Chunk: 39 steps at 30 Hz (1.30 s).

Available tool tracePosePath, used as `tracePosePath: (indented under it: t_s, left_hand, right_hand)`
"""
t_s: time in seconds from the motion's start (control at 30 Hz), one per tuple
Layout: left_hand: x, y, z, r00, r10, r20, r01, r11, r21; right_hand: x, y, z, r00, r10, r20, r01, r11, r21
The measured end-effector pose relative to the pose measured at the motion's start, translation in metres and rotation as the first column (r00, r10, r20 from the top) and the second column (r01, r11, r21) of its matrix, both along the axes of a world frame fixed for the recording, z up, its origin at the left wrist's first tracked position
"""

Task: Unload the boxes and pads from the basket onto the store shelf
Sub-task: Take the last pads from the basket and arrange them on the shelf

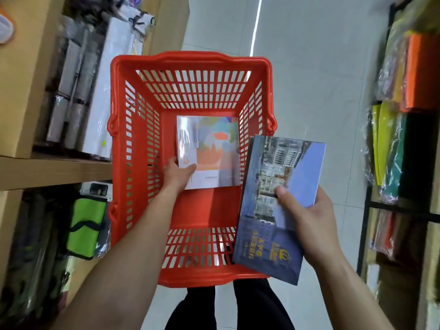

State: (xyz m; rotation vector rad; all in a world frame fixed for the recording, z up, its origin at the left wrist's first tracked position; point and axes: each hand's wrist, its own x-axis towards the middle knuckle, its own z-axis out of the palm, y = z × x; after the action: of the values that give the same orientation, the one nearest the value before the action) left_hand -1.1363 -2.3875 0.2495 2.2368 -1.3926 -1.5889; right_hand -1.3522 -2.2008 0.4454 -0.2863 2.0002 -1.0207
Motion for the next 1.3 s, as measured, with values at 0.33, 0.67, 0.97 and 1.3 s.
tracePosePath:
  t_s: [0.33,0.67,0.97,1.3]
  left_hand:
    - [-0.011,0.022,0.116,0.988,-0.136,-0.068,0.104,0.933,-0.343]
    - [0.065,0.086,0.330,0.986,0.133,-0.099,-0.165,0.848,-0.503]
    - [0.156,0.226,0.508,0.916,0.386,-0.113,-0.355,0.645,-0.677]
    - [0.253,0.450,0.583,0.714,0.659,-0.234,-0.514,0.267,-0.815]
  right_hand:
    - [0.010,-0.005,0.022,0.991,0.013,-0.131,-0.007,0.999,0.048]
    - [0.034,-0.038,0.136,0.963,0.240,-0.119,-0.255,0.958,-0.130]
    - [0.108,-0.055,0.264,0.790,0.593,-0.152,-0.598,0.694,-0.400]
    - [0.250,0.040,0.340,0.571,0.782,-0.249,-0.752,0.378,-0.540]
